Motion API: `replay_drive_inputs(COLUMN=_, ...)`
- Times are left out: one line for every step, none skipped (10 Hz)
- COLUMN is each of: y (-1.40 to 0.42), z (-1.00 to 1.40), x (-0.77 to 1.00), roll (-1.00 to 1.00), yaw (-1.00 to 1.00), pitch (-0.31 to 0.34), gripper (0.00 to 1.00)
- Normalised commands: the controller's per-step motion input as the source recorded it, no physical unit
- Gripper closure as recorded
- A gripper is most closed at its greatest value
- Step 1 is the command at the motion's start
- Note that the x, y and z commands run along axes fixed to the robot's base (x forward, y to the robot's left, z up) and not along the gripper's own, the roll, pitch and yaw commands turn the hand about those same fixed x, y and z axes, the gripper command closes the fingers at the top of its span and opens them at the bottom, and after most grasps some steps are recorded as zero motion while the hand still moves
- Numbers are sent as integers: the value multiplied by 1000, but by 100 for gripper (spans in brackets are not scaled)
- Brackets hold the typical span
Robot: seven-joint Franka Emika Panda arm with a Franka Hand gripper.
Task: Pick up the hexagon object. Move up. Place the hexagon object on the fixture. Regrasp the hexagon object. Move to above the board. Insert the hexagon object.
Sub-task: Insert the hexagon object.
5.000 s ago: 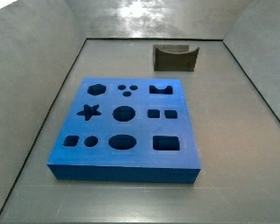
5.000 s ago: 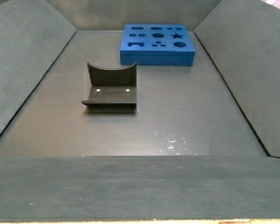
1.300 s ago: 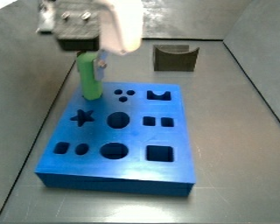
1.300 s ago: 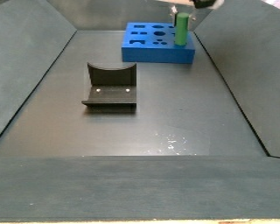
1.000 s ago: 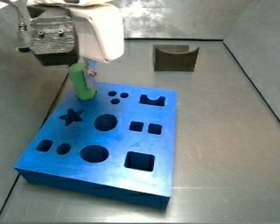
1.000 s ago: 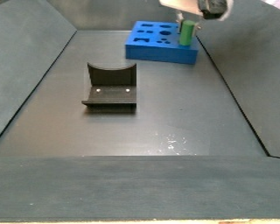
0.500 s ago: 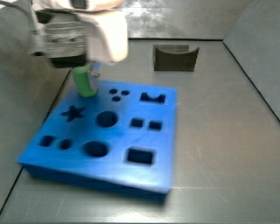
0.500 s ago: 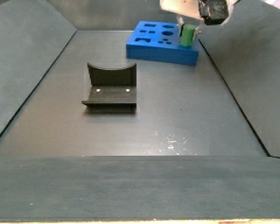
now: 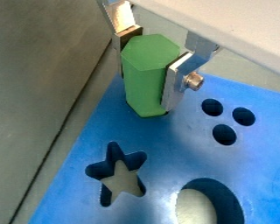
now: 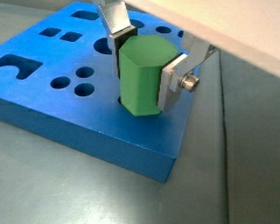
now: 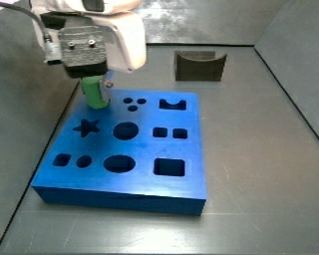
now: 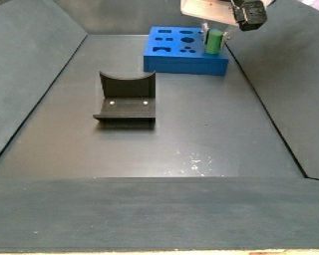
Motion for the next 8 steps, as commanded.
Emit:
replay_drive_inputs(y=-160, z=-1000, x=-131, roll=17, yaw=-151, pitch=-23, gripper=100)
replay_drive_inputs(y=-97, z=-1000, x=-49, roll=29, yaw=-77, pitch=-9, gripper=100)
replay_drive_inputs(y=0, z=-1000, x=77, roll=14, yaw=0, pitch=0, gripper=100)
replay_drive_inputs(y=-6, z=-46, x=3, roll=43, yaw=0, pitch=0, gripper=100)
replay_drive_inputs(y=0, z=-1000, x=217, roll=0, yaw=0, pitch=-94, gripper=100)
replay_drive_inputs(y=0, z=-1000, x=257, roll=0, yaw=37, pitch=0, gripper=100)
replay_drive_inputs(y=0, z=-49, x=0, roll=0, yaw=0, pitch=-137, gripper=100)
replay_drive_inputs(y=0, z=0, x=0, roll=0, yaw=0, pitch=0, gripper=100)
